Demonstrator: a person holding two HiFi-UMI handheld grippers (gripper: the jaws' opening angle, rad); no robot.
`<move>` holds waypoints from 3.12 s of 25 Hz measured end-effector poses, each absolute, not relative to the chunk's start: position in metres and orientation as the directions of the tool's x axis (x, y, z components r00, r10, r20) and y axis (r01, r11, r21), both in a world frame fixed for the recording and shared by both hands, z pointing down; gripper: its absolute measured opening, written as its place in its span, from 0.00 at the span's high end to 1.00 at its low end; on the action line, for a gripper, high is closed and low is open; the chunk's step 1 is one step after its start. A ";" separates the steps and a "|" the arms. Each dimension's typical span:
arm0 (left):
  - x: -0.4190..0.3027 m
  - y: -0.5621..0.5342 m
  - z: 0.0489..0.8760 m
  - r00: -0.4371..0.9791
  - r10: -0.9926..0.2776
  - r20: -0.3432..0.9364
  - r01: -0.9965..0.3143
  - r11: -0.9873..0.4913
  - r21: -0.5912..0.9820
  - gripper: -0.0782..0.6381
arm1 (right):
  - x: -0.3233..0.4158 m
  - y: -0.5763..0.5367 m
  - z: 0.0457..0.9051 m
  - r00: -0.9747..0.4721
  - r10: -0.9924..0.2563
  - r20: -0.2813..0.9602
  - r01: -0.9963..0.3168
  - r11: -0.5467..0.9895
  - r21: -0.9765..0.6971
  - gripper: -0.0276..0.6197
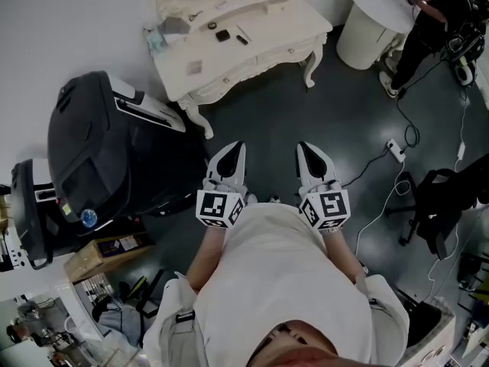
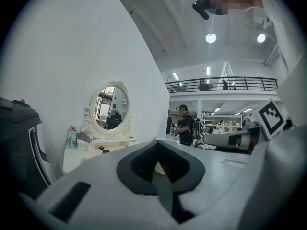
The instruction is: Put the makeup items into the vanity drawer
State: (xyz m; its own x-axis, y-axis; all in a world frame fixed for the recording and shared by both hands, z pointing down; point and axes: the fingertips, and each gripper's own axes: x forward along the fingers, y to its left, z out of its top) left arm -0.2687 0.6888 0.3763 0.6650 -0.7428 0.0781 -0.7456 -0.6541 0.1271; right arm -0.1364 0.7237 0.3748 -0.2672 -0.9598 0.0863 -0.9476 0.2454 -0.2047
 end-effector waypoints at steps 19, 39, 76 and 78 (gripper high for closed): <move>-0.283 0.569 0.382 0.679 -0.730 0.079 -0.729 -0.657 0.193 0.89 | -0.156 0.612 0.364 -0.275 -0.958 0.081 -0.945 0.253 -0.208 0.94; -0.274 0.433 0.387 0.792 -0.605 0.084 -0.609 -0.775 0.166 0.89 | -0.171 0.492 0.381 -0.143 -0.978 0.155 -0.973 0.110 -0.205 0.94; -0.121 0.280 0.403 0.491 -0.857 0.157 -0.868 -0.465 0.175 0.89 | 0.020 0.282 0.404 -0.456 -0.878 0.147 -0.871 0.406 -0.277 0.94; -0.121 0.279 0.408 0.487 -0.854 0.185 -0.871 -0.461 0.169 0.89 | 0.020 0.279 0.407 -0.466 -0.871 0.153 -0.864 0.411 -0.292 0.94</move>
